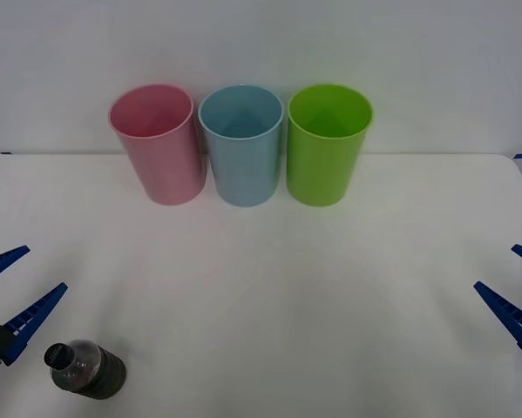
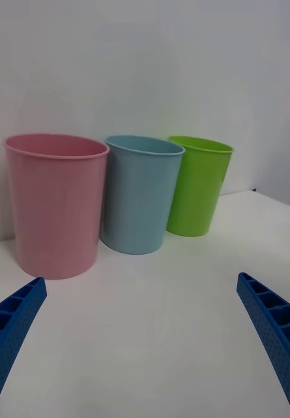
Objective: Grasp the object on the table and drop it into the matching bin: aluminum can to the light blue bin, PET bottle to the pink bin.
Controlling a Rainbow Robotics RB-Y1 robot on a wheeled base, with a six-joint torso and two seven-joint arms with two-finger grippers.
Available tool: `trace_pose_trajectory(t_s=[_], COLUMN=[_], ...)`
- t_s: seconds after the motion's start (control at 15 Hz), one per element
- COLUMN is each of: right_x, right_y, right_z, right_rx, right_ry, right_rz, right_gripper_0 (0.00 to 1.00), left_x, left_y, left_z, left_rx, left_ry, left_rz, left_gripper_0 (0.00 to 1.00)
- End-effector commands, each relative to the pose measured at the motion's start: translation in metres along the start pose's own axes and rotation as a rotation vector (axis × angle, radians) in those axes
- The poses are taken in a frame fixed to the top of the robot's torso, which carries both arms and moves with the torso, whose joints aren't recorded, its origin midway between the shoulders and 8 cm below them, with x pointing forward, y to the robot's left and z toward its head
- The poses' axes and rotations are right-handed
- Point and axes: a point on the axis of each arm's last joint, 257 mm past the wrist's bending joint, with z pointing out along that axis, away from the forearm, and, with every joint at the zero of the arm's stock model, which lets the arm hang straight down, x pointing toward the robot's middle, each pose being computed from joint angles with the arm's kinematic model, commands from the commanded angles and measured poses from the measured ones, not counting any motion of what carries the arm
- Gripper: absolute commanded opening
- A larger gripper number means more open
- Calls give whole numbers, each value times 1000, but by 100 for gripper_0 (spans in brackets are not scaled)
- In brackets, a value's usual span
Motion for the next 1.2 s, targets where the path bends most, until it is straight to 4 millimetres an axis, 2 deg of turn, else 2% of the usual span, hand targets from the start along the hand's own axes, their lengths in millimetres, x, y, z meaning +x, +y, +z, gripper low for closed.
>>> trace_pose_trajectory(t_s=[0.07,0.27,0.53,0.8,1.2], right_x=[0,0,0,0,0], right_y=[0,0,0,0,0], right_z=[0,0,0,0,0], right_rx=[0,0,0,0,0], right_ry=[0,0,0,0,0], right_rz=[0,0,0,0,0], right_gripper_0=[100,100,100,100,100], left_x=[0,7,-3,-6,9], left_y=[0,-5,-7,4,12], left_z=[0,4,5,-18,-61], left_rx=[0,-12,11,28,35], left_ry=[0,-28,-48,42,187], left_rz=[0,-38,-33,32,72], left_gripper_0=[100,100,100,100,100])
